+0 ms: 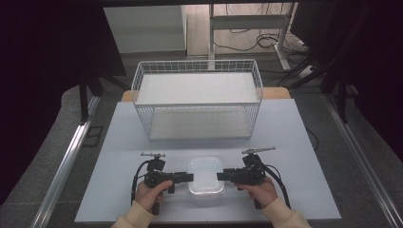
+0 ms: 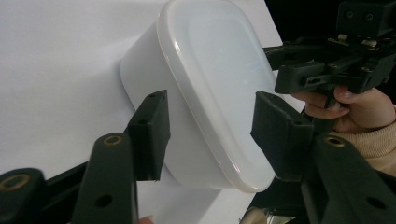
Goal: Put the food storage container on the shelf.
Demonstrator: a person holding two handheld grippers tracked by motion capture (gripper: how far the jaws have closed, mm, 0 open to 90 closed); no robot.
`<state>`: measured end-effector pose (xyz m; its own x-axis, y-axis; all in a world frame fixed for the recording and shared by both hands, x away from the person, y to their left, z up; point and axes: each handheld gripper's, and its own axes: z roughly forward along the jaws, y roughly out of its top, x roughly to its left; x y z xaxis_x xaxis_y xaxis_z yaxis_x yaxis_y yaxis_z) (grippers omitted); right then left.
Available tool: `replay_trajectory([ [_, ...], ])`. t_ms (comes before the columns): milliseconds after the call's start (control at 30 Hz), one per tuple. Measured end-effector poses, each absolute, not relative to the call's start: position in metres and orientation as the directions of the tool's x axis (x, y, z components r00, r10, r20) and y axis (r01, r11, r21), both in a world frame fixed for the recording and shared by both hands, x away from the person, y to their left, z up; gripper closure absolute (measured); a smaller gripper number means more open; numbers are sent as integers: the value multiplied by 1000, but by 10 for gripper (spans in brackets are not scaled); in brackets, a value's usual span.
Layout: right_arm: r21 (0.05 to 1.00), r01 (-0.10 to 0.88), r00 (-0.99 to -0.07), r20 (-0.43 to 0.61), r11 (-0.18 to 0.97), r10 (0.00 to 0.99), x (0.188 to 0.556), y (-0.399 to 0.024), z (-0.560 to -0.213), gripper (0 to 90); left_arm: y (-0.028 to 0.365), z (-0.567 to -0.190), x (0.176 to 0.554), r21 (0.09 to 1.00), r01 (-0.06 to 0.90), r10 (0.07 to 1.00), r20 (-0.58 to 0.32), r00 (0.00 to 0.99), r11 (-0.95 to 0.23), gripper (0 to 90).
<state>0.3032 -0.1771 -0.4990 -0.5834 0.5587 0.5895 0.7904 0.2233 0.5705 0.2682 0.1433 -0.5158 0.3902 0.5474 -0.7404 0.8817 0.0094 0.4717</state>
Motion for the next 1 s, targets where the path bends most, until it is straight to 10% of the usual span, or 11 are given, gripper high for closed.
replay_trajectory([
  [367,527,837,-515,668,148,536,303,-185,-501,666,145,-515,264,485,873,556,-739,380,48,676],
  [1000,515,849,-501,720,114,479,296,-192,-495,770,152,-507,257,508,859,540,-741,399,61,763],
])
